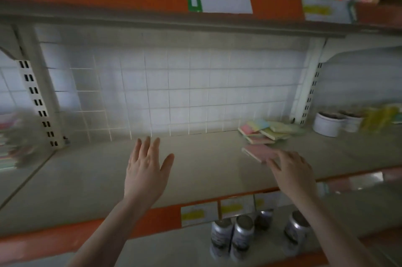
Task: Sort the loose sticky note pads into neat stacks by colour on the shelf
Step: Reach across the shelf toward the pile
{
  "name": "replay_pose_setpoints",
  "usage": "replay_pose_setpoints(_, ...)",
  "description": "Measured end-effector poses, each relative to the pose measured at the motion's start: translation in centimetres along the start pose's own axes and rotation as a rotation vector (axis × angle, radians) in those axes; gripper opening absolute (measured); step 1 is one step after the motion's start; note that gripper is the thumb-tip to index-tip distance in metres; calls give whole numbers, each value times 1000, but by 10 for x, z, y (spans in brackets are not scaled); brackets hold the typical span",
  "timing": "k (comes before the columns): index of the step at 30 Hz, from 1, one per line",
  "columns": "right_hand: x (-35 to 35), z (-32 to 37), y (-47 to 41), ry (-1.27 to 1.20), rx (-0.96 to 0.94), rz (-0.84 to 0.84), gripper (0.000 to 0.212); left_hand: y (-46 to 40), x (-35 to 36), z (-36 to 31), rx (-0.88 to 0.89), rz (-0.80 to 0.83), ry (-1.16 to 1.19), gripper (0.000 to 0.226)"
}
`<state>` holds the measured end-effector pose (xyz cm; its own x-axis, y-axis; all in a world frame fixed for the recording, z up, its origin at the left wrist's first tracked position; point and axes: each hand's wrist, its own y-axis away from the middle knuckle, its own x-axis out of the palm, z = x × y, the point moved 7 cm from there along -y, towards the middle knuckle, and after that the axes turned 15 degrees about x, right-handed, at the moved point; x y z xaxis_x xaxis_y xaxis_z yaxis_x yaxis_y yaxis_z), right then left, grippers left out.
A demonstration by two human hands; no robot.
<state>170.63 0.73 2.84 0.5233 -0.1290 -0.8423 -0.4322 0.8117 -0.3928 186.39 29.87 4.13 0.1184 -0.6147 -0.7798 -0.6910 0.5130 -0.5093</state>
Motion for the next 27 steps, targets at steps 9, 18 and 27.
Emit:
replay_pose_setpoints(9, 17, -82, -83, -3, 108, 0, 36, -81, 108, -75, 122, 158, 88, 64)
replay_pose_setpoints(18, 37, -100, -166, -100, 33, 80, 30, -110, 191, -141, 118, 364, 88, 65)
replay_pose_setpoints(27, 89, -92, -244, -370, 73, 331, 37, -112, 220, -152, -80, 420, -20, 66)
